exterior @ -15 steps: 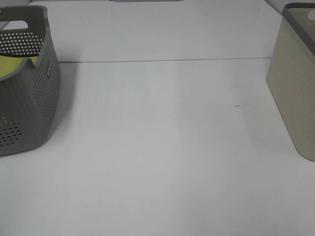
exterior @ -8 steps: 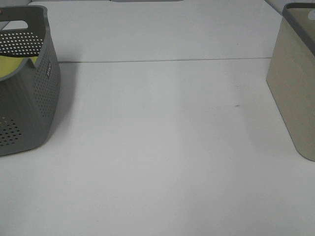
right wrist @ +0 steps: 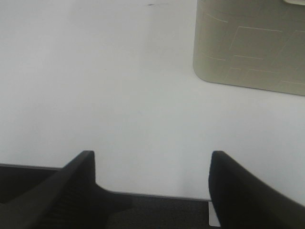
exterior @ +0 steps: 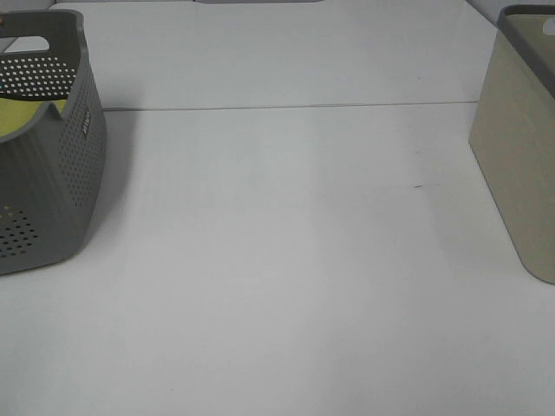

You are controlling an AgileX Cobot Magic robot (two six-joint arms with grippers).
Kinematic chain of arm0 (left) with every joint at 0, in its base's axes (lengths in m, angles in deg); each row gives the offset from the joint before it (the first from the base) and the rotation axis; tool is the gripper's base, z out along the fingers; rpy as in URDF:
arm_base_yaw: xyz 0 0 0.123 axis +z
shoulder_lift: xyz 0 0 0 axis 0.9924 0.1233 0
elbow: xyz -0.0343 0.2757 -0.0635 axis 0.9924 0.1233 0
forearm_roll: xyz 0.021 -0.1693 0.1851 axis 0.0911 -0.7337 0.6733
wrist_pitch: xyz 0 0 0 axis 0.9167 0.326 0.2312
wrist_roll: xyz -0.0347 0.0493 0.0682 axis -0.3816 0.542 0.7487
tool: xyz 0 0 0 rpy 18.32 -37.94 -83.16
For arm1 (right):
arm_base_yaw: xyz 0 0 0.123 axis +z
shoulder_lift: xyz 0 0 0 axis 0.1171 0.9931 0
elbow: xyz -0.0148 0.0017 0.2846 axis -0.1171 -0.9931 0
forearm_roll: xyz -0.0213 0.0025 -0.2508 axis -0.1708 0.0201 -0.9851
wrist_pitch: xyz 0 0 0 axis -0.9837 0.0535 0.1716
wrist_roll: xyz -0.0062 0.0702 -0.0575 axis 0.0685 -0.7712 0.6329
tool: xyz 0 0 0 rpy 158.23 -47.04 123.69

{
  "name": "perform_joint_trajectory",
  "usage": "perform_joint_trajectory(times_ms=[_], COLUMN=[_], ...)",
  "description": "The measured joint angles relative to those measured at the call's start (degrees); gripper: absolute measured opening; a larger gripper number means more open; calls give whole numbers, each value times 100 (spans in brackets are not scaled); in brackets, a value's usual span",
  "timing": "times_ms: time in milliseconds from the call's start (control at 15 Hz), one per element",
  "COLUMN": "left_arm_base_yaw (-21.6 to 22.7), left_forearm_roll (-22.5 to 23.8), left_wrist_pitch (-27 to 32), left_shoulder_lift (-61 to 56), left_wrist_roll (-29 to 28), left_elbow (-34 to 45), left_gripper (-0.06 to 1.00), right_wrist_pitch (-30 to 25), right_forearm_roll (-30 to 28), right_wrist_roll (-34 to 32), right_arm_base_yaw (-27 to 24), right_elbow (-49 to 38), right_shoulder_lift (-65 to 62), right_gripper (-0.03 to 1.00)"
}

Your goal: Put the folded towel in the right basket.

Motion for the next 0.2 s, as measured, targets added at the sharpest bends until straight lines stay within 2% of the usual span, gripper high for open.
perform_joint_trajectory(times_ms=[200], left_arm_base_yaw=[0], left_forearm_roll=[0], left_wrist_pitch=[0], left_shoulder_lift=[0], left_wrist_roll=[0], left_elbow=[0], left_gripper=[99], right_wrist_pitch=[6], right_forearm_roll=[0], right_wrist_roll=[0], right_arm_base_yaw=[0], right_elbow=[0], right_shoulder_lift=[0], right_gripper=[67])
